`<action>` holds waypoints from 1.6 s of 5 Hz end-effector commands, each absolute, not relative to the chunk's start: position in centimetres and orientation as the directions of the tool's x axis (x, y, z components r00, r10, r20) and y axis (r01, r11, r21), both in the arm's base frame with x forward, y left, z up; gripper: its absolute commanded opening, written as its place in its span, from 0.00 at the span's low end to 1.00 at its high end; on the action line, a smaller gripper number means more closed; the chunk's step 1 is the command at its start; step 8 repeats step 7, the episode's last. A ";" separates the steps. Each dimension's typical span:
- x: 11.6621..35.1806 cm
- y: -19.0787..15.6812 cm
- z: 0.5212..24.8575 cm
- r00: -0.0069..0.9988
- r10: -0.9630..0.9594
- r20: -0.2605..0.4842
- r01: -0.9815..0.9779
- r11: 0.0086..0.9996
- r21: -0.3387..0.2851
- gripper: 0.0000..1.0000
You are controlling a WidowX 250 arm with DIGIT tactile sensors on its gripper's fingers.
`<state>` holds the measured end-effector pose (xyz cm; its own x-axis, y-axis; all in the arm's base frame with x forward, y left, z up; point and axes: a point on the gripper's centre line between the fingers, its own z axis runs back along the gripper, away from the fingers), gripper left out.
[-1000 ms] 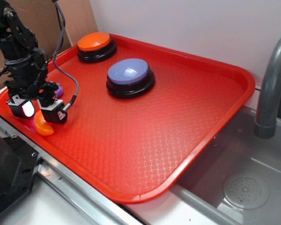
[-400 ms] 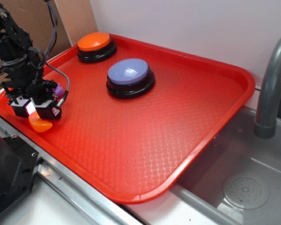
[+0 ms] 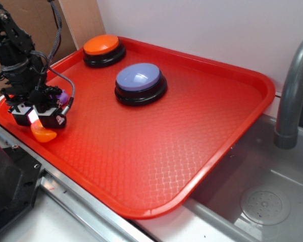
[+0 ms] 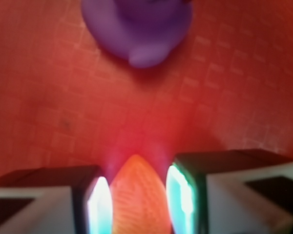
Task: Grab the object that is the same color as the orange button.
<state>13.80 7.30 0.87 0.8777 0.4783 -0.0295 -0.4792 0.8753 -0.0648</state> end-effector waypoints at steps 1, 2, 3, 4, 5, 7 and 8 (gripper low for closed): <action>15.1 7.3 3.9 0.895 0.447 0.005 -0.447 0.895 -0.001 0.00; 16.3 6.9 6.2 0.901 0.434 0.028 -0.433 0.901 -0.039 0.00; 18.0 5.4 9.5 0.937 0.346 0.047 -0.342 0.937 -0.069 0.00; 19.7 2.9 12.9 0.982 0.172 0.076 -0.166 0.983 -0.077 0.00; 20.6 0.6 15.0 0.995 0.035 0.096 -0.030 0.998 -0.051 0.00; 21.0 -0.4 15.1 0.996 0.035 0.086 -0.035 0.999 0.002 0.00; 21.0 -0.4 15.1 0.996 0.035 0.086 -0.035 0.999 0.002 0.00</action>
